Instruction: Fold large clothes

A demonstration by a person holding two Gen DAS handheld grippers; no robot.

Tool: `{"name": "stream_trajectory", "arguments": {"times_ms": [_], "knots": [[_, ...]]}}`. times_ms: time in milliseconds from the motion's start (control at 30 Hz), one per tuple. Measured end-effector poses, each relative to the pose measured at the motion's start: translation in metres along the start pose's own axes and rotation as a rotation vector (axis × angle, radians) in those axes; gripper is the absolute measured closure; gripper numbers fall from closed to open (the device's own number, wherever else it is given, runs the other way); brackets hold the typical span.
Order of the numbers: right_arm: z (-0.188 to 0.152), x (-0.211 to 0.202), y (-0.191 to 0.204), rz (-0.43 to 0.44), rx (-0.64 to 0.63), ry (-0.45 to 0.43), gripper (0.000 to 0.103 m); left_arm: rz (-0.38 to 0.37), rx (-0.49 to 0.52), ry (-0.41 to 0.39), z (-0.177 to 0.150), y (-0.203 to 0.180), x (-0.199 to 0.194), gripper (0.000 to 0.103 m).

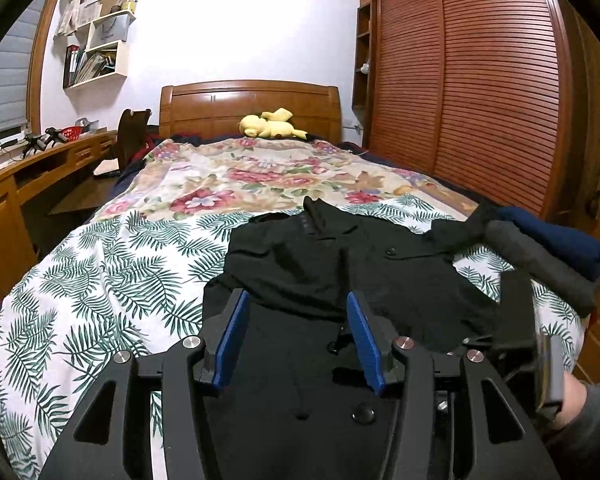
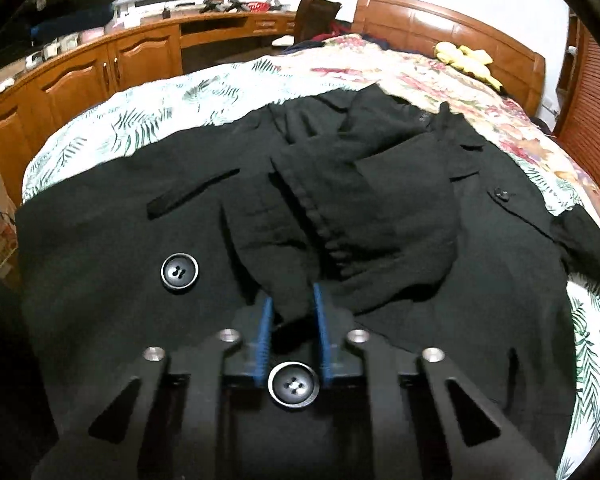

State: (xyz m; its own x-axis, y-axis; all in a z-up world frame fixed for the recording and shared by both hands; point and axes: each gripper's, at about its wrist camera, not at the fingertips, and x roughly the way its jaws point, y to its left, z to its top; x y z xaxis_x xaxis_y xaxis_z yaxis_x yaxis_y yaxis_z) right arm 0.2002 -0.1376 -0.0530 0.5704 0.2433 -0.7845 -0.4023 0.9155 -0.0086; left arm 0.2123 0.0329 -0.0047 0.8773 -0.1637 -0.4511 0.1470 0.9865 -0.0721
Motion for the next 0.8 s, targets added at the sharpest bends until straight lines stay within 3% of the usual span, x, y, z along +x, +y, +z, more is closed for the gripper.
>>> {"name": "stream_trajectory", "arguments": {"times_ms": [367,533,800], "knots": [[-0.005,-0.101,-0.059,-0.071,0.185,-0.236,0.090,-0.010,0.002,-0.001,0.003,-0.003,0.005,0.050],[-0.026,-0.126,-0.080,-0.104,0.256,-0.257,0.090,-0.019,0.013,-0.001,0.003,-0.006,0.010,0.050],[-0.044,-0.121,-0.104,-0.195,0.301,-0.221,0.090,-0.029,0.025,0.014,0.004,-0.010,0.020,0.049]]}}
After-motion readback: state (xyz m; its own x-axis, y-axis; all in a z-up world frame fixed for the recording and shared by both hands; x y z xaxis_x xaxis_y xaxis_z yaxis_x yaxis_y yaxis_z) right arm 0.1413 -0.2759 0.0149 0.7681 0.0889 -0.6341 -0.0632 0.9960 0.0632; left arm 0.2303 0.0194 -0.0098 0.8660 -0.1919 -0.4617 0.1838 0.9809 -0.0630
